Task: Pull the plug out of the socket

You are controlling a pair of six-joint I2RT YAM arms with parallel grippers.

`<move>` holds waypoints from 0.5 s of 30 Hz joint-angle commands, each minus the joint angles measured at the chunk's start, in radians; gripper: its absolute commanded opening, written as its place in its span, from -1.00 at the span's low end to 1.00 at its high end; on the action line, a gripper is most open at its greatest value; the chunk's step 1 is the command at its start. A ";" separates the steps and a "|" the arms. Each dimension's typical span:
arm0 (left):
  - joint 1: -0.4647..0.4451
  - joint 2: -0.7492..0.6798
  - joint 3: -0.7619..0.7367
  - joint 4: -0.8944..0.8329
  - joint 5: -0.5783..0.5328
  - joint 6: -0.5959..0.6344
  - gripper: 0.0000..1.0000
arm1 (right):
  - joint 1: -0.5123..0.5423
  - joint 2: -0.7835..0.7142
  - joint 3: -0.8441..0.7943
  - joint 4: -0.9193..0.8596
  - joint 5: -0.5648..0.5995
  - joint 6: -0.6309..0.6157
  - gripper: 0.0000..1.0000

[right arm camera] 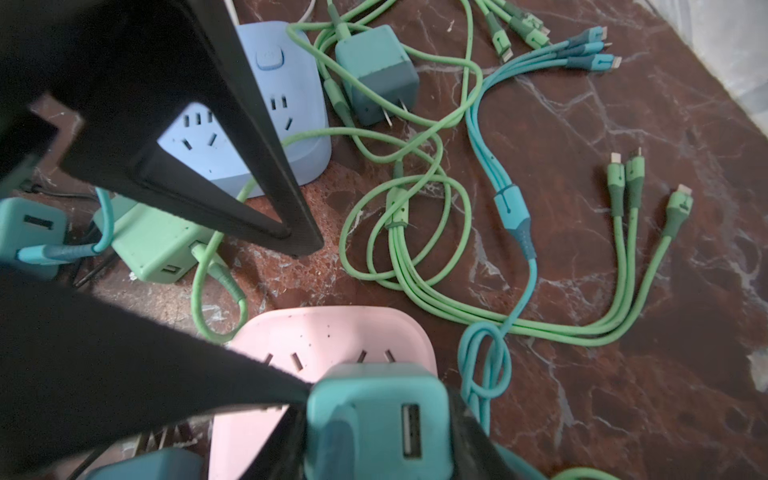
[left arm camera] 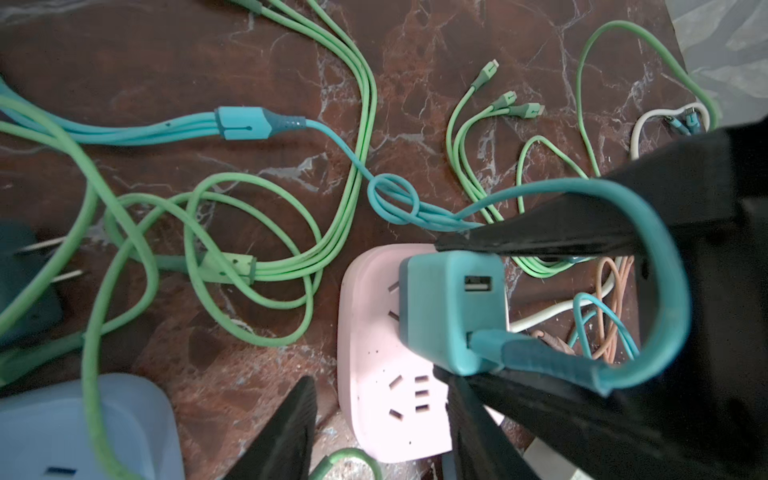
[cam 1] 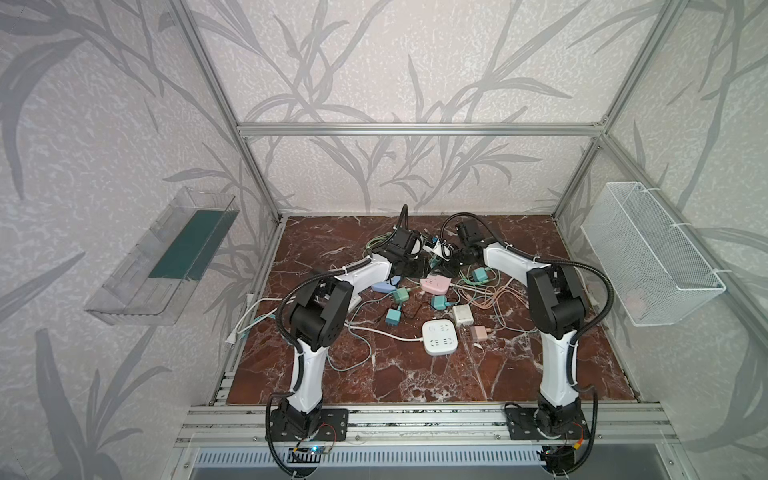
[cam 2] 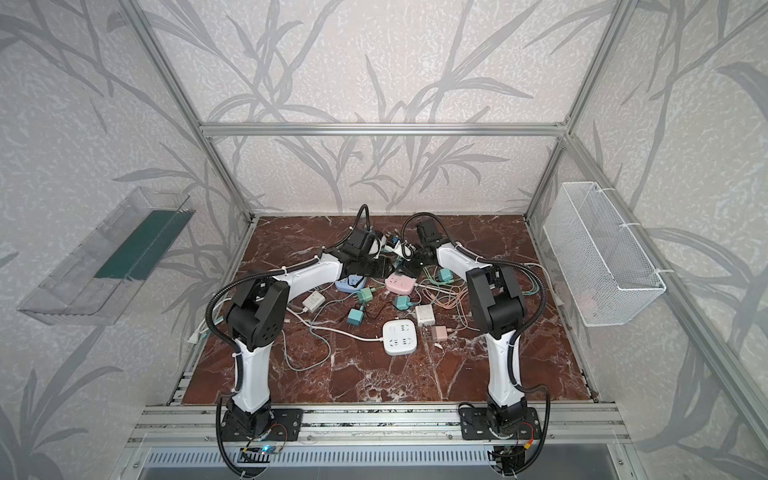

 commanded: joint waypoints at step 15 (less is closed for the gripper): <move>0.001 0.094 0.035 -0.030 0.034 0.019 -0.09 | -0.014 -0.063 -0.043 0.017 -0.061 0.045 -0.41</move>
